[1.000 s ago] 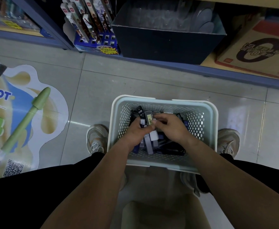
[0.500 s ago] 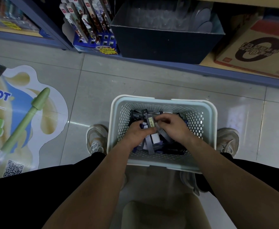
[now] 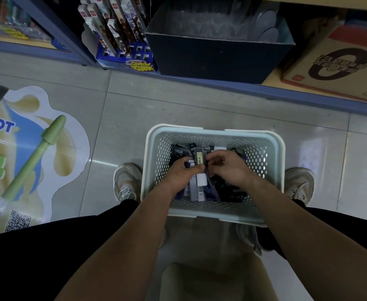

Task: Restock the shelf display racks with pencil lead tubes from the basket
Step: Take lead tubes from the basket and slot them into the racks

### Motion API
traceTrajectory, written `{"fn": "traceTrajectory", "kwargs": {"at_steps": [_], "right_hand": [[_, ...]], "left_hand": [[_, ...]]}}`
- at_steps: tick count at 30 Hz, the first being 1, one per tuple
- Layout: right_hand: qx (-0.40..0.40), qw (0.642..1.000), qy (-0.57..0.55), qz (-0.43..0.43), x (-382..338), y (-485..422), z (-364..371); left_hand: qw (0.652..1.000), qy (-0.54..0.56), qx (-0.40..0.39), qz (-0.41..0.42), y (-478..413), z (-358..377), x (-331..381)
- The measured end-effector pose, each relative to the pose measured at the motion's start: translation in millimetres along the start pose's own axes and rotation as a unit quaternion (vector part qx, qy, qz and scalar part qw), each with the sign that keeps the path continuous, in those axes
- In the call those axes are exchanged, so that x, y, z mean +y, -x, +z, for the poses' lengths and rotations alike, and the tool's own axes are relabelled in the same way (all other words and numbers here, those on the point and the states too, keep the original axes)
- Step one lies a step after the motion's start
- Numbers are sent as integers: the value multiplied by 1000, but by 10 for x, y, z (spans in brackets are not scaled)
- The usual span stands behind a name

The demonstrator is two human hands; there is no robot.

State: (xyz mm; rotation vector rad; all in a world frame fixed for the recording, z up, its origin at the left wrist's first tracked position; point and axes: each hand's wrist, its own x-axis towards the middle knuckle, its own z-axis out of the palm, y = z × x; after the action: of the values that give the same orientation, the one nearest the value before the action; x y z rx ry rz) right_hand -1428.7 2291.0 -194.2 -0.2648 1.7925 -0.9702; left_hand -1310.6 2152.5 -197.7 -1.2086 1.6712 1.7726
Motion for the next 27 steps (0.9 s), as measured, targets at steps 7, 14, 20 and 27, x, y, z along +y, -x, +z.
{"fn": "traceTrajectory", "kwargs": {"at_steps": [7,14,20,27], "right_hand": [[-71,997,-37,2,20,50,-12],[-25,998,-45,27,16,49,-55],[138,983,-121,1,-176,39,76],[190,972,-136,4,-146,40,297]], "left_hand": [[1000,-14,18,22,-11,32,-18],[999,24,32,9,-12,10,-64],[996,72,43,16,41,-28,-10],[997,76,19,14,104,-6,-31]]}}
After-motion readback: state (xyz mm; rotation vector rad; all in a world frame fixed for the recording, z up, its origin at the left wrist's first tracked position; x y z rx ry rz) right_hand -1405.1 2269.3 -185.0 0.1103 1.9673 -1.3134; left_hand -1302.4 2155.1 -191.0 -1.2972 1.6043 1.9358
